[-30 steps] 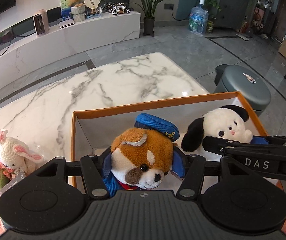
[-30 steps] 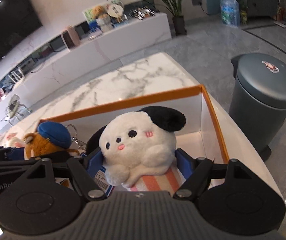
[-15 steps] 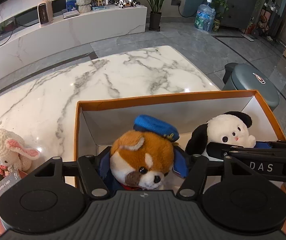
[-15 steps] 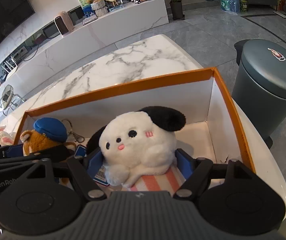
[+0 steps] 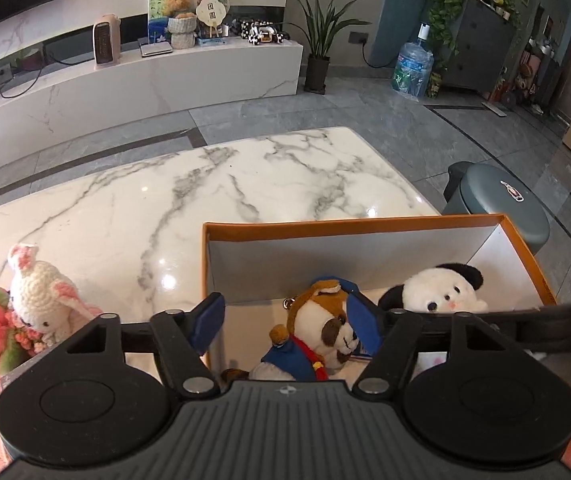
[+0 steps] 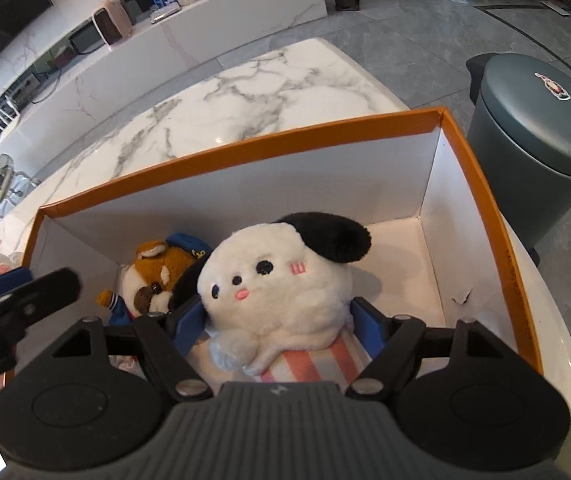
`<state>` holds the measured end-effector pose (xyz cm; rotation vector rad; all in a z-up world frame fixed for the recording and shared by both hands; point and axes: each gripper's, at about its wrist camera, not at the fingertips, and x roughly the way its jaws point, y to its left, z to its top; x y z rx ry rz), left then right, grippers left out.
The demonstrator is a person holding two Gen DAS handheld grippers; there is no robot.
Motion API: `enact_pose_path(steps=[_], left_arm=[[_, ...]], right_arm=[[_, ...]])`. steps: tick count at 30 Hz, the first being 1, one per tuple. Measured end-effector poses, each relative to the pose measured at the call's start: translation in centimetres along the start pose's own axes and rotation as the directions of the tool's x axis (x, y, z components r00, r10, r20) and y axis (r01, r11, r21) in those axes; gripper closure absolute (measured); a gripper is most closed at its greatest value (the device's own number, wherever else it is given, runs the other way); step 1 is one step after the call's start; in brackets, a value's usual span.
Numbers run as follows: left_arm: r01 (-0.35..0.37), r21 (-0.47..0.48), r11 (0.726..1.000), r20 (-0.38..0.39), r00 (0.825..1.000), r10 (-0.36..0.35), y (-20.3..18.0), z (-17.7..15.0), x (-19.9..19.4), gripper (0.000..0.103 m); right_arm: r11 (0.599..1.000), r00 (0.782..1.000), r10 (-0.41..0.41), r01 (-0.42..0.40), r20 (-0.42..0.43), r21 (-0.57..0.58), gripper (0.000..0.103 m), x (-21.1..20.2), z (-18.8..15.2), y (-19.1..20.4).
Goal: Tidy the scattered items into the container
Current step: 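Open the left tool to drop the raccoon while the right tool lowers the dog into the box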
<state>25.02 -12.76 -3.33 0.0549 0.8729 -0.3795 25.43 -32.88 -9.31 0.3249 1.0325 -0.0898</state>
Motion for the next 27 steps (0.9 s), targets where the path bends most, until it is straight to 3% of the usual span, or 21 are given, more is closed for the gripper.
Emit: enact_pose_path(steps=[9,13,20,24,26,27], left_arm=[[-0.023,0.021,1.0,0.055,0.998,0.022,0.4,-0.3,-2.4,0.026],[-0.03,0.015,0.999,0.045,0.999,0.029,1.2,-0.4,-3.0,0.026],[-0.036,0.013,0.999,0.024,0.999,0.036,2.2,-1.4,-3.9,0.029],[-0.036,-0.014,0.999,0.001,0.999,0.036,2.7,-2.1,-4.1,0.029],[-0.011,-0.021,1.0,-0.007,1.0,0.011,2.8,-2.5,-4.1,0.036],[-0.001,-0.024,1.0,-0.017,1.0,0.001,2.8,-2.8,-4.0,0.04]], right_arm=[[1.0,0.999,-0.021,0.021,-0.042,0.002,0.02,1.0,-0.2,1.6],[1.0,0.999,-0.025,0.025,-0.04,0.0,0.014,0.4,-0.2,1.3],[0.998,0.998,-0.052,0.051,-0.035,-0.03,0.014,-1.4,-0.7,0.0],[0.999,0.997,-0.037,0.036,-0.067,-0.015,0.02,-1.9,-1.3,-1.1],[1.0,0.996,-0.016,0.016,-0.088,0.004,0.023,-1.6,-1.7,-1.3],[1.0,0.995,-0.007,0.008,-0.097,0.011,0.03,-1.4,-1.9,-1.3]])
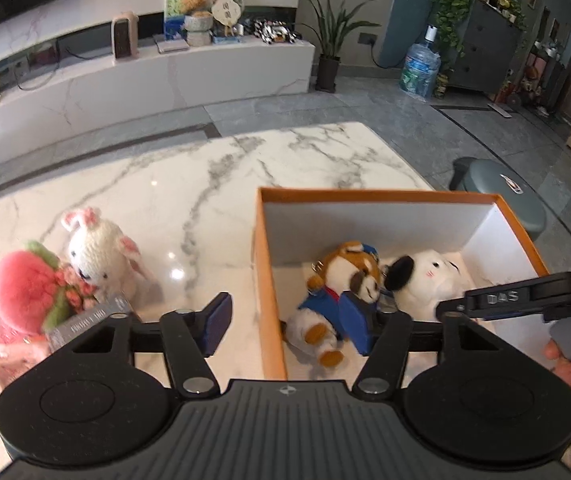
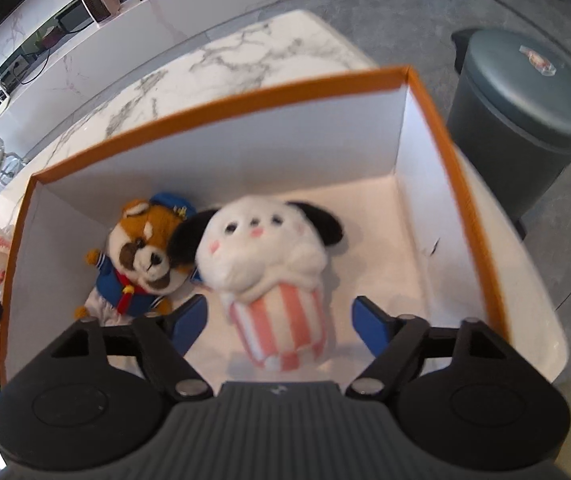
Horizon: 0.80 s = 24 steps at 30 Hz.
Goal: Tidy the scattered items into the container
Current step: 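Open the left tool to drop the raccoon while the right tool lowers the dog into the box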
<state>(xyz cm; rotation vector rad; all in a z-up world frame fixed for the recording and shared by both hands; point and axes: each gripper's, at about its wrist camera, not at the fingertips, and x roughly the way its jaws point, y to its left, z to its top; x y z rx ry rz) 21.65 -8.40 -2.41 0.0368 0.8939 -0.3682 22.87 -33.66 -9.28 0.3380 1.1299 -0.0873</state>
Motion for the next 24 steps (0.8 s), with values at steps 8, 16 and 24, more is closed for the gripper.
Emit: enact_pose_path(steps=[8,16,24], left_arm=[[0.044,-0.004,0.999,-0.036,0.998,-0.044,-0.2,-1.2,0.9,0.063],[0.054,-0.011,0.998,-0.034,0.998,-0.054,0.0,-1.4,0.9,0.065],[0.069,-0.018,0.997,-0.03,0.997,-0.069,0.2,-1.5,0.9,0.065]], right_arm=[[0.999,1.0,0.021,-0.021,-0.004,-0.033,0.056,1.1,-0.6,2.1],[0.989,0.998,0.055,-0.056,-0.011,-0.134,0.06,2.1,-0.5,5.5],[0.984,0.998,0.059,-0.063,-0.028,-0.164,0.06,2.9,-0.1,8.0]])
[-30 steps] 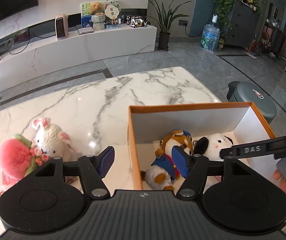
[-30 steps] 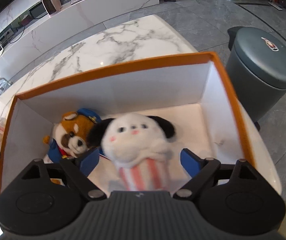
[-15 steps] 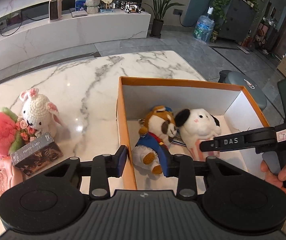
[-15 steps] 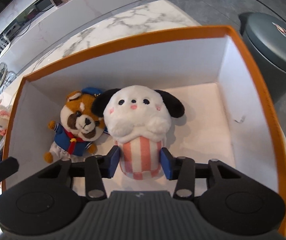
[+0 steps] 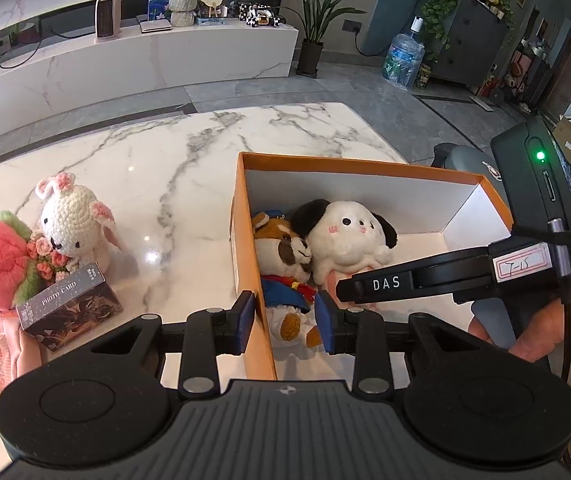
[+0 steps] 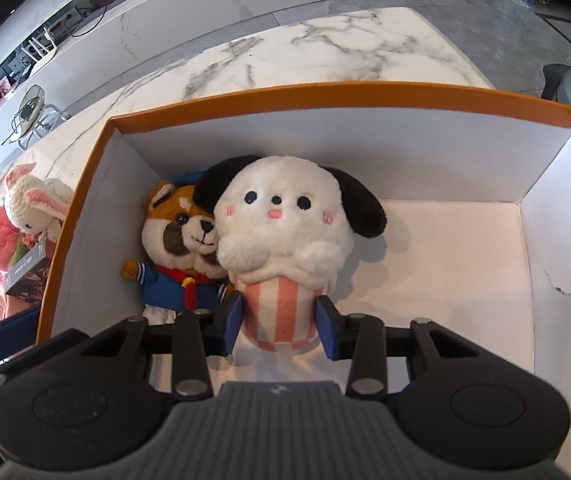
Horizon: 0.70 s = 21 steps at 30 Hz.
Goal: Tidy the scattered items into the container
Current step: 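Open the left tool to drop the raccoon while the right tool lowers the dog into the box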
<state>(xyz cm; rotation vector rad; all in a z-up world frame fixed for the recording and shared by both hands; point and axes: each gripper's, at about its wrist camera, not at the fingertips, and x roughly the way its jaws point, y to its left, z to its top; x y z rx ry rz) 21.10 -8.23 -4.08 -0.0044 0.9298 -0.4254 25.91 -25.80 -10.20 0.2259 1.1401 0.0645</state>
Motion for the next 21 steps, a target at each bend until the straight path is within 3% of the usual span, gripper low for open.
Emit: enact_pose_path(steps=[9,12,16,21], left_arm=[[-0.042,0.027,0.999,0.0,0.999,0.042,-0.5,-0.1,0.2,0.065],[-0.057,0.033,0.998,0.01,0.998,0.056,-0.6,-0.2,-0.3,0.064],[-0.074,0.029,0.997,0.04,0.997,0.073,-0.8,-0.4,-1.5,0.052],[-0.084,0.01,0.996,0.077,0.994,0.083,-0.6,-0.9,-3.5,0.047]], right_arm=[[0.999,1.0,-0.028,0.027,0.01,0.018,0.056,-0.7,-0.4,0.1],[0.999,0.999,-0.034,0.034,0.039,0.003,0.047,-1.8,-0.8,0.4],[0.999,0.998,-0.032,0.032,0.06,0.003,0.047,-3.1,-1.2,0.5],[1.0,0.995,-0.03,0.03,0.098,-0.001,0.042,-5.3,-2.5,1.1]])
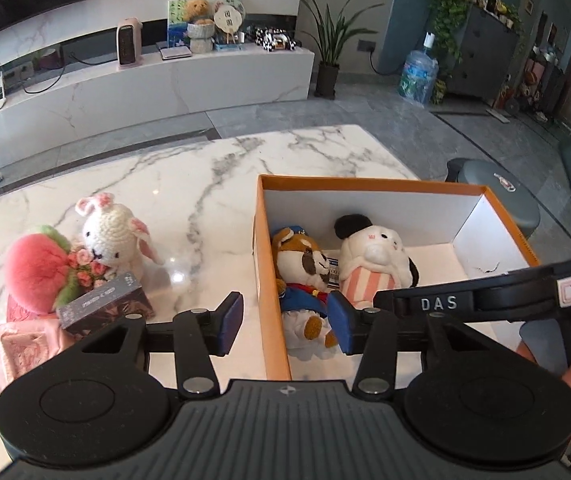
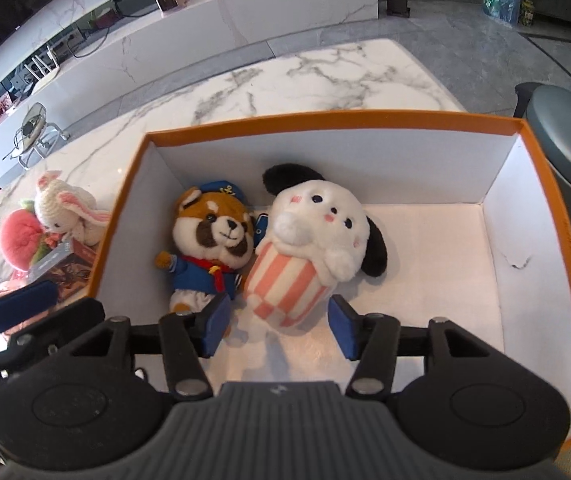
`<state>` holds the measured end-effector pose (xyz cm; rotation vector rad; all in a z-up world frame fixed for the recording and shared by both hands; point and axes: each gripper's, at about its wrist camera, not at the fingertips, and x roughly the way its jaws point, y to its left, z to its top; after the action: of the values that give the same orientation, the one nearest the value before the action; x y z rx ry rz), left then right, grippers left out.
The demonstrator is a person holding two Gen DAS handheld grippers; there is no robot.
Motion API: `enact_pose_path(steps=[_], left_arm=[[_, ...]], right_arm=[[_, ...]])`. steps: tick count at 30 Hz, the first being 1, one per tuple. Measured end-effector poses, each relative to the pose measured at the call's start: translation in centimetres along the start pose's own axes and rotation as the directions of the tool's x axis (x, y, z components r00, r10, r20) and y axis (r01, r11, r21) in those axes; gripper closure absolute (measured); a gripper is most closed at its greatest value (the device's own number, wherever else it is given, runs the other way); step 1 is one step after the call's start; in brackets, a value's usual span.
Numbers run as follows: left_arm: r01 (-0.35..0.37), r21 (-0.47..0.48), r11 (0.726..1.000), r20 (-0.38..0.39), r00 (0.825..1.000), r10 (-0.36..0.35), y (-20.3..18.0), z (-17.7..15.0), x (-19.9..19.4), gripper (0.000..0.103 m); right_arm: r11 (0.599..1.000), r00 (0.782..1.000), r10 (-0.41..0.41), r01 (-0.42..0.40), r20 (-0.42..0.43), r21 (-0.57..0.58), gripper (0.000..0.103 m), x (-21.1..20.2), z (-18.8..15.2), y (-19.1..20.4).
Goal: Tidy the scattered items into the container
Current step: 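Withdraw both tools from the box back toward the remaining items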
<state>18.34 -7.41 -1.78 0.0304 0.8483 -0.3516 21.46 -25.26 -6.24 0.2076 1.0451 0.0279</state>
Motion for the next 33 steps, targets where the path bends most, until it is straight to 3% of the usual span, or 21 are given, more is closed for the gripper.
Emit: enact_pose_path(steps=[5,16,27,33], left_arm=[[-0.029,-0.028,0.999,0.044,0.999,0.03,0.9,-1.0,-2.7,0.039],[-0.11,-0.121,0.987,0.096,0.988,0.122,5.1,-4.0,-7.5,0.036],[-0.171,-0.182,0.968,0.1,0.976,0.191,10.1,-7.6,-10.1,0.035],[-0.227,-0.223,0.948,0.098,0.962,0.254,13.0,-9.7,-10.6,0.035]], right_arm=[[1.0,0.997,-0.006,0.007,0.08,-0.011,0.041,-2.8,-1.3,1.0],[0.99,0.965,0.06,-0.025,0.256,-0.139,0.032,-8.9,-4.3,6.9],[0.965,0.943,0.169,-0.098,0.288,-0.245,0.03,-9.4,-7.9,13.6],[0.944,0.942,0.193,-0.101,0.276,-0.315,0.03,-8.3,-9.9,17.4]])
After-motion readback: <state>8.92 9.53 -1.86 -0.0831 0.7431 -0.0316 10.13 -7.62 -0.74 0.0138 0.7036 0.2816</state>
